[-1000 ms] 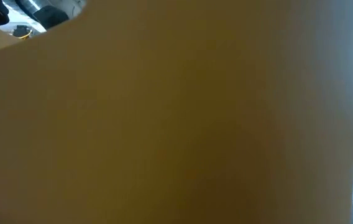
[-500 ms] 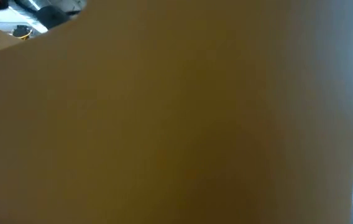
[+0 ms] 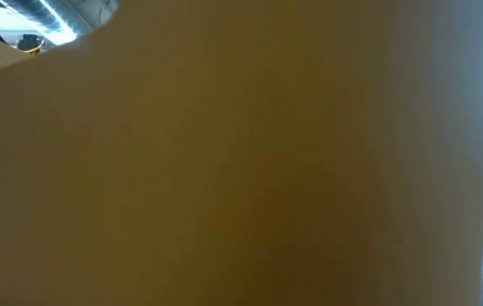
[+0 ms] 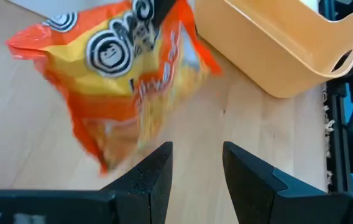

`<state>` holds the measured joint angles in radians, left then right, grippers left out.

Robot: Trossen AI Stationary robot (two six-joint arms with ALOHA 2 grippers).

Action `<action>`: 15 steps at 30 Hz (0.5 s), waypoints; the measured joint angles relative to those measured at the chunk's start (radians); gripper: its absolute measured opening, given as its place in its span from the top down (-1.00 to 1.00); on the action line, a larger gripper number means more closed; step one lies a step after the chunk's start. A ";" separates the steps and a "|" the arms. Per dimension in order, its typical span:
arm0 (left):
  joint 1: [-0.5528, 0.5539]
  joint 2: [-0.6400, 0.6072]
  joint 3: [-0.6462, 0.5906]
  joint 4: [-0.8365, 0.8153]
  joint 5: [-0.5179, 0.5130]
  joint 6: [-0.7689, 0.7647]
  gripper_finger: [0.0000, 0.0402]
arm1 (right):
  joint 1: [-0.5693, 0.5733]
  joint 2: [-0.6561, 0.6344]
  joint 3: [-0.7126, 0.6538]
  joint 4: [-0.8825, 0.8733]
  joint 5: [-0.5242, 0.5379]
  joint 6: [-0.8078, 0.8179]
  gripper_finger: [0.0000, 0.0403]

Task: Sort Maruchan noodles
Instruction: Put the orange noodle pack into the yellow bin

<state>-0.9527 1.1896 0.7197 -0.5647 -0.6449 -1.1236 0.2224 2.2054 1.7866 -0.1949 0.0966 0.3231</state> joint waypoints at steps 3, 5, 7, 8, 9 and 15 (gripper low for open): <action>0.000 0.000 0.000 0.004 0.000 -0.001 0.33 | 0.015 -0.043 0.000 -0.075 0.040 -0.026 1.00; 0.000 0.000 0.000 0.024 -0.008 0.000 0.33 | 0.036 -0.076 0.000 -0.143 0.074 -0.043 1.00; 0.000 0.001 0.000 0.038 -0.012 0.011 0.33 | 0.060 -0.106 0.000 -0.195 0.100 -0.043 1.00; 0.000 0.001 0.000 0.049 -0.018 0.021 0.33 | 0.072 -0.121 0.000 -0.228 0.113 -0.042 1.00; 0.000 0.001 0.000 0.059 -0.024 0.032 0.33 | 0.085 -0.136 0.000 -0.249 0.126 -0.039 1.00; 0.001 0.002 0.000 0.106 -0.052 0.081 0.33 | 0.153 -0.198 0.001 -0.331 0.174 0.008 1.00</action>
<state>-0.9520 1.1912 0.7197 -0.4585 -0.6971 -1.0424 0.3752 2.0072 1.7878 -0.5259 0.2708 0.3310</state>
